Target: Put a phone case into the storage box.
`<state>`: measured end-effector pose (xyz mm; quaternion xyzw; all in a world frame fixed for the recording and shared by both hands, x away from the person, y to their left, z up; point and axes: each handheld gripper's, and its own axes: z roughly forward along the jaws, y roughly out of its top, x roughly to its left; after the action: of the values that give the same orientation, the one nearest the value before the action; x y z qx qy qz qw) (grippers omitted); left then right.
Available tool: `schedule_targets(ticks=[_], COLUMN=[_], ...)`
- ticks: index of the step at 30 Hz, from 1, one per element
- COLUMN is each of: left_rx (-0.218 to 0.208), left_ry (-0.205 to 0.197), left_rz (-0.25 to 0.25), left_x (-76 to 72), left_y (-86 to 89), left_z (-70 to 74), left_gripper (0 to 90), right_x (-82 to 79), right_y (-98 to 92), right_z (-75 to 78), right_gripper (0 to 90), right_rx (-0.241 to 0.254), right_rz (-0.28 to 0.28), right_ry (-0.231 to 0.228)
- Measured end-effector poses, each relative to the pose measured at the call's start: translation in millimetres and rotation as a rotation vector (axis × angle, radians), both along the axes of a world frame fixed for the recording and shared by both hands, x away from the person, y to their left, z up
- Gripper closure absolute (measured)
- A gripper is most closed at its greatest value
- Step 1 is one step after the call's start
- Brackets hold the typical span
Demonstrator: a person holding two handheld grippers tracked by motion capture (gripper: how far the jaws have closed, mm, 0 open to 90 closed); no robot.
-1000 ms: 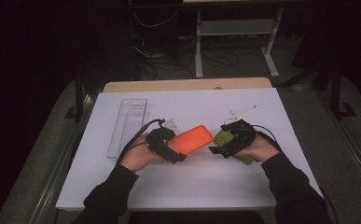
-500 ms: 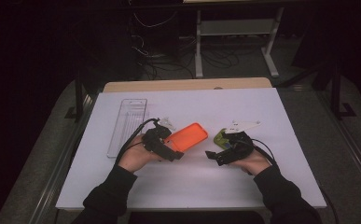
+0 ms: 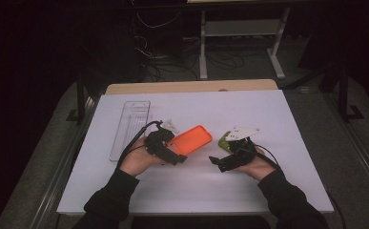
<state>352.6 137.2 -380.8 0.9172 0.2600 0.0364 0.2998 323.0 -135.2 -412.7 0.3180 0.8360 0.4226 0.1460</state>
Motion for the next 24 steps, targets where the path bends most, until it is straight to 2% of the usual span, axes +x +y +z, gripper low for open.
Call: schedule_targets(ticks=[2,3,5,6,8,10,12,16,18,21,24], left_rx=[-0.016,0.002,-0.003,0.009,0.007,-0.005,0.012,0.008,0.009,0.016,0.008], left_ry=[0.001,0.000,0.005,0.005,0.002,0.003,0.006,0.003,-0.001,0.002,-0.003], left_rz=[0.016,-0.002,0.006,-0.006,-0.013,0.004,-0.013,-0.014,-0.011,-0.015,-0.010], left_x=[-1.9,-0.8,-1.3,-0.6,0.0,-1.4,-0.9,-1.1,-1.0,-2.2,-2.5], left_y=[-2.1,-1.4,-2.3,-1.8,-2.1,-3.7,-3.2,-2.6,-2.7,-3.0,-3.6], left_z=[-0.6,0.2,-0.9,-0.7,-0.9,-2.2,-2.0,-1.6,-1.5,-1.4,-1.0], left_gripper=[16.2,16.2,16.2,16.2,16.2,16.2,16.2,16.3,16.3,16.3,16.2], right_x=[-1.8,-1.7,-2.8,-3.7,-3.9,-5.2,-6.1,-8.1,-8.7,-9.3,-10.2], right_y=[1.6,1.5,2.7,3.2,3.3,4.9,5.5,7.0,7.6,8.4,9.6], right_z=[1.0,1.4,2.1,2.1,1.9,2.6,3.2,4.0,3.8,2.5,2.5], right_gripper=[0.0,0.0,0.0,0.0,0.0,0.0,0.0,0.0,0.0,0.0,0.0], right_rx=[-0.009,-0.019,-0.025,-0.036,-0.073,-0.085,-0.090,-0.101,-0.116,-0.166,-0.181], right_rz=[-0.006,0.002,0.001,-0.001,0.010,0.008,0.011,0.006,0.012,0.019,0.016], right_ry=[-0.018,-0.034,-0.050,-0.059,-0.094,-0.112,-0.121,-0.149,-0.160,-0.200,-0.221])
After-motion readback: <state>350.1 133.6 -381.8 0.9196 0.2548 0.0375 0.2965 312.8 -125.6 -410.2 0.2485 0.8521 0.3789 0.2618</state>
